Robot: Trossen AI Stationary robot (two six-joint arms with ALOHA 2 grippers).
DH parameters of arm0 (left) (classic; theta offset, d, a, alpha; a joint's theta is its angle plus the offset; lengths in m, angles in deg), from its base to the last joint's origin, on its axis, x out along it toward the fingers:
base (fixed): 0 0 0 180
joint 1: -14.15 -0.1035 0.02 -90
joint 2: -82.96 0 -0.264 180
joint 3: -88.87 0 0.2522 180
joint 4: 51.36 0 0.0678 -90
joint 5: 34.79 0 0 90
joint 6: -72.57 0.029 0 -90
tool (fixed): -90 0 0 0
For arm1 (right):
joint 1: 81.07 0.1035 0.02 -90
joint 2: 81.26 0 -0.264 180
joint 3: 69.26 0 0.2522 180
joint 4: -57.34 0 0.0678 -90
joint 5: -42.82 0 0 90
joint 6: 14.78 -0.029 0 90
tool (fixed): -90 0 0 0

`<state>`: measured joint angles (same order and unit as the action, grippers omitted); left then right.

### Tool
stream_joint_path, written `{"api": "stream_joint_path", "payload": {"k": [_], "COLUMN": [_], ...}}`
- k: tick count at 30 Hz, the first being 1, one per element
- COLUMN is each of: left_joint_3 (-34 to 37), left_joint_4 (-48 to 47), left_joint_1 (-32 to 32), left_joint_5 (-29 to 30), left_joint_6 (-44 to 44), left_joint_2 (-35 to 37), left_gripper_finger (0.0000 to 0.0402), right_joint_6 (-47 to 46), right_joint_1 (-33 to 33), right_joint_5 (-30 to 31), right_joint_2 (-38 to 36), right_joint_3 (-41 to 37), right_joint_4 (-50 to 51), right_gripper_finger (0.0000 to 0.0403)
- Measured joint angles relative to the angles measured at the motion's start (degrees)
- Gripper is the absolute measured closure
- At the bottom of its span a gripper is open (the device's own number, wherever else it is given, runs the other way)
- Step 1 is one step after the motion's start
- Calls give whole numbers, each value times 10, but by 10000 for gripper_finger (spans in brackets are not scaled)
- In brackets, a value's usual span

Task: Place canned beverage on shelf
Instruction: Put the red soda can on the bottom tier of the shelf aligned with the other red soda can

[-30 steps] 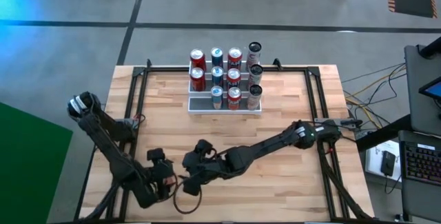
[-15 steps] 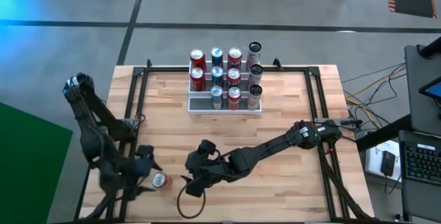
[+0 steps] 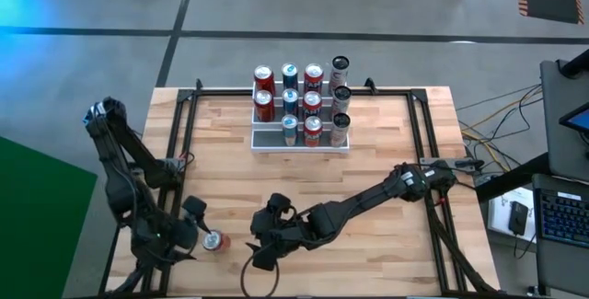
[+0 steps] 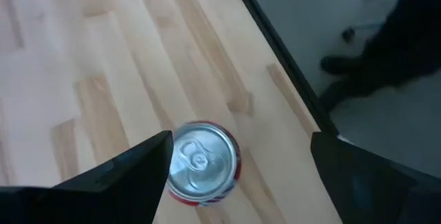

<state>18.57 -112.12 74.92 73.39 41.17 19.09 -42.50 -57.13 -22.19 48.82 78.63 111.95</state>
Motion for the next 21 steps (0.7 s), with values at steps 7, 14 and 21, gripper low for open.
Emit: {"api": "stream_joint_path", "payload": {"k": [7,14,21], "left_joint_3": [0,0,0], "left_joint_4": [-6,-15,-30], "left_joint_1": [-21,-42,-79], "left_joint_5": [-25,-60,-64], "left_joint_6": [59,116,163], "left_joint_2": [-22,-46,-58], "left_gripper_finger": [73,65,59], "right_joint_6": [-4,-6,-14], "right_joint_1": [2,2,4], "right_joint_5": [0,0,1], "right_joint_2": [0,0,0], "right_joint_3": [0,0,0], "right_joint_4": [11,10,10], "right_gripper_finger": [21,21,21]}}
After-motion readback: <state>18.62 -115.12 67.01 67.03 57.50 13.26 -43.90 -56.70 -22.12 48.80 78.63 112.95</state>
